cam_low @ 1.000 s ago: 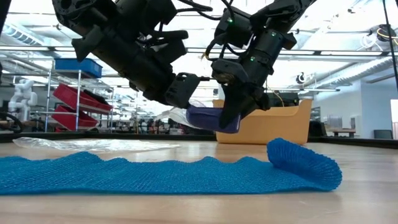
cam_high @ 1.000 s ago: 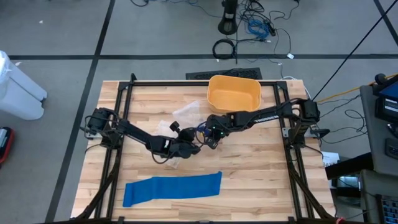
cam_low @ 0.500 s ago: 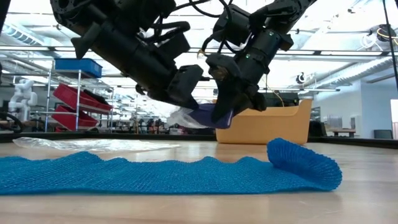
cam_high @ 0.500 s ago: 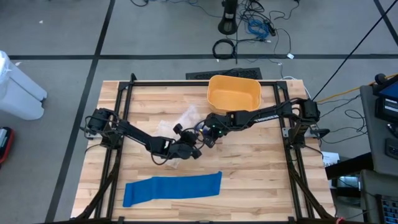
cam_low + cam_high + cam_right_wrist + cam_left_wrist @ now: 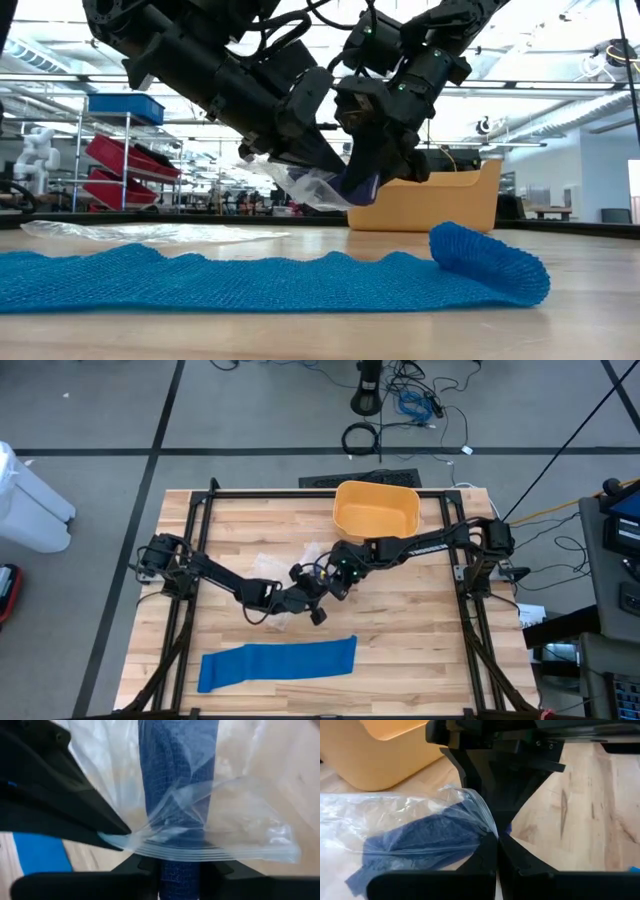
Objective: Roll bandage
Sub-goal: Put the dark blue bandage into the zip bag
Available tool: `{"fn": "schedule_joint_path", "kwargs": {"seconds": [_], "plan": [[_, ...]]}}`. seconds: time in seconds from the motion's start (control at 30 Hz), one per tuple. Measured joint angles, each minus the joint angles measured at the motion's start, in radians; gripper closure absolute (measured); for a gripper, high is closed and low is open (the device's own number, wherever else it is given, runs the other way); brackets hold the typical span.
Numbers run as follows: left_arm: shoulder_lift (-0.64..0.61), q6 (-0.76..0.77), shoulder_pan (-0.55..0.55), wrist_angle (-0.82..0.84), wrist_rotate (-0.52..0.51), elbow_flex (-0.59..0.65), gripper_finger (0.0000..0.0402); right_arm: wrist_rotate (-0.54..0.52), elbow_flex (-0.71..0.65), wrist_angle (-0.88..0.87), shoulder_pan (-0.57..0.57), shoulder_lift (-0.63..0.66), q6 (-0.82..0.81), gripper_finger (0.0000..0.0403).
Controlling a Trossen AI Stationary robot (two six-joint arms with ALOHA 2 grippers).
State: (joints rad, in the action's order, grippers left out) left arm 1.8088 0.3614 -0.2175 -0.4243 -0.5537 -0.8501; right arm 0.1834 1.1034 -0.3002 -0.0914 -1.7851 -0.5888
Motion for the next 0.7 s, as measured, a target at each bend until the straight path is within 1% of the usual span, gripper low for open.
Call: {"fn": "schedule_joint_path", "kwargs": {"seconds": [0.13, 0.23, 0.37, 0.47, 0.57, 0.63, 0.7], "plan": [[0.0, 0.0, 0.0, 0.014, 0.0, 0.0, 0.0402, 0.008, 0.0, -0.03, 0.0, 0.0, 0.014, 0.0288], [0.0, 0.0, 0.0, 0.019, 0.004, 0.0, 0.0402, 0.044, 0.0, -0.06, -0.003, 0.0, 0.009, 0.0261], [0.0, 0.013, 0.001, 0.014, 0.046, 0.0, 0.0402, 0.09, 0.0, -0.076, -0.008, 0.016, -0.008, 0.0233], [-0.002, 0.026, 0.001, 0.011, 0.073, 0.0, 0.0402, 0.126, 0.0, -0.09, -0.008, 0.054, -0.004, 0.0224], [-0.01, 0.026, 0.001, 0.005, 0.079, 0.0, 0.0402, 0.128, 0.0, -0.111, 0.0, 0.111, 0.007, 0.0224], [-0.011, 0.026, -0.001, -0.026, 0.084, 0.0, 0.0402, 0.104, 0.0, -0.125, 0.011, 0.155, 0.025, 0.0227], [-0.011, 0.025, -0.004, -0.073, 0.121, 0.0, 0.0402, 0.056, 0.0, -0.145, 0.027, 0.199, 0.041, 0.0229]]}}
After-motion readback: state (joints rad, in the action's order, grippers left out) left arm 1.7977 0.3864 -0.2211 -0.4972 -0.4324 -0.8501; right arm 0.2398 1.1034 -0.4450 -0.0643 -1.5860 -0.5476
